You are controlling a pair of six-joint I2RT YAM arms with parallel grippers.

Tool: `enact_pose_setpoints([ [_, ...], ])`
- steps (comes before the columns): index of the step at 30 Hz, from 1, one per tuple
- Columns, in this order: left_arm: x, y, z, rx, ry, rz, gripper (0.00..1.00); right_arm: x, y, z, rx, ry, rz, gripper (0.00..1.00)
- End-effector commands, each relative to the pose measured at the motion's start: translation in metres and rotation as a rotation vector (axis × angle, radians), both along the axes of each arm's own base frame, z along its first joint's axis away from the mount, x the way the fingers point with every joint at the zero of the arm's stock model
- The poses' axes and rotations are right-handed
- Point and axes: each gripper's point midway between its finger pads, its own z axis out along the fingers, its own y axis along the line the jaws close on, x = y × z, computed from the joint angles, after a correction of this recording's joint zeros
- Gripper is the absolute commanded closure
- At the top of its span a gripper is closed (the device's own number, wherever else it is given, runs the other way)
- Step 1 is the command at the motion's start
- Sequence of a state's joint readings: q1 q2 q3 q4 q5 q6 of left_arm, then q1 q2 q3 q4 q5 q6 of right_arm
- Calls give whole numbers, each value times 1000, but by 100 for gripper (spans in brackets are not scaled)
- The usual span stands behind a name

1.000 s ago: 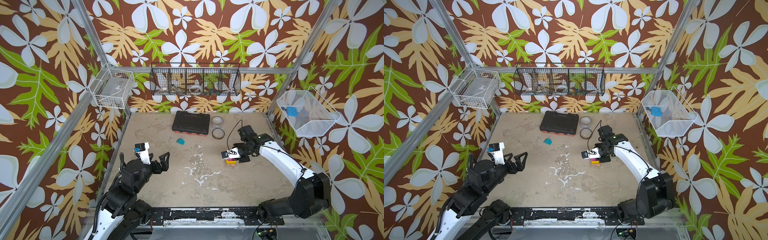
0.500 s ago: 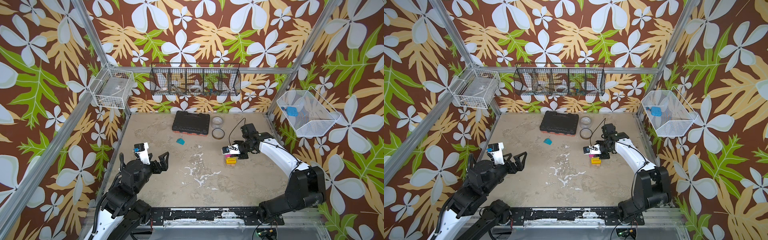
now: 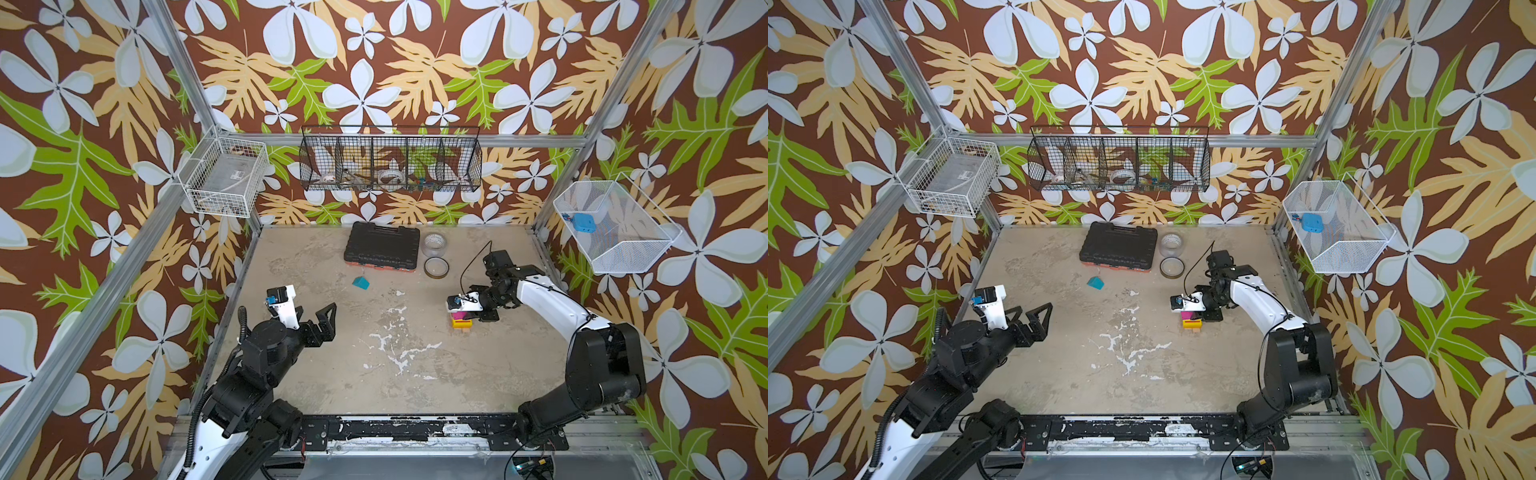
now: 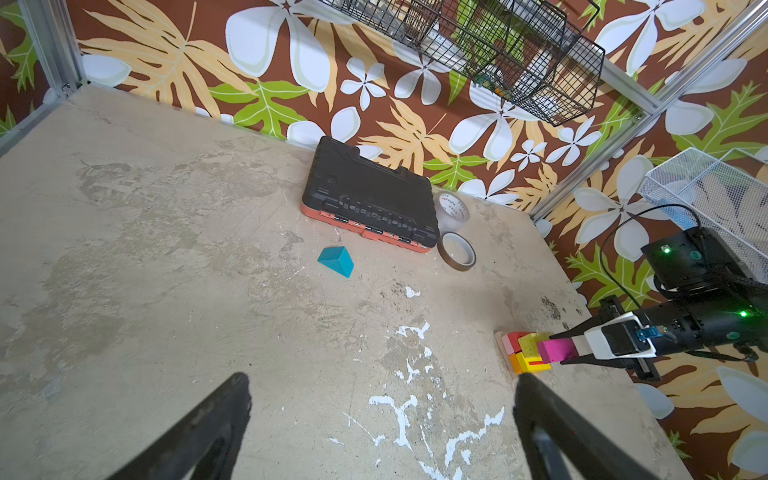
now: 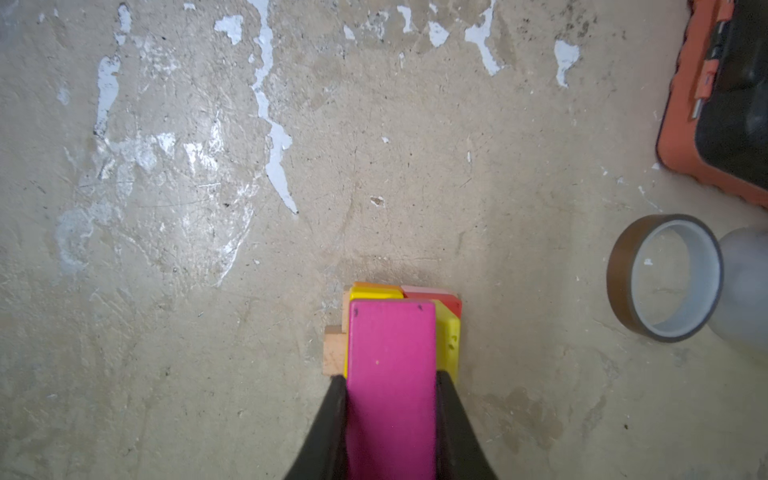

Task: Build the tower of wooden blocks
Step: 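Lower the magenta block onto the yellow cubes atop the stack, then press the magenta block down and open the right gripper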

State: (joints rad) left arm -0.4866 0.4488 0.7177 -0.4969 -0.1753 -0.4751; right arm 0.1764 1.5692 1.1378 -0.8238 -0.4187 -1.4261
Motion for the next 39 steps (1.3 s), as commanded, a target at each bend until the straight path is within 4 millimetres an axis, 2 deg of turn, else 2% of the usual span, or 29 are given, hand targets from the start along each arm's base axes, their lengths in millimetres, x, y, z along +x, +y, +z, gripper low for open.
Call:
enact_pose_setpoints([
  [1, 1, 3, 5, -11, -21, 17, 0, -1, -3, 1, 2, 2, 2, 100],
  [6, 0, 4, 6, -13, -25, 21, 0, 4, -3, 9, 49, -7, -15, 100],
  [39, -1, 7, 8, -17, -37, 33, 0, 13, -6, -4, 49, 38, -24, 99],
])
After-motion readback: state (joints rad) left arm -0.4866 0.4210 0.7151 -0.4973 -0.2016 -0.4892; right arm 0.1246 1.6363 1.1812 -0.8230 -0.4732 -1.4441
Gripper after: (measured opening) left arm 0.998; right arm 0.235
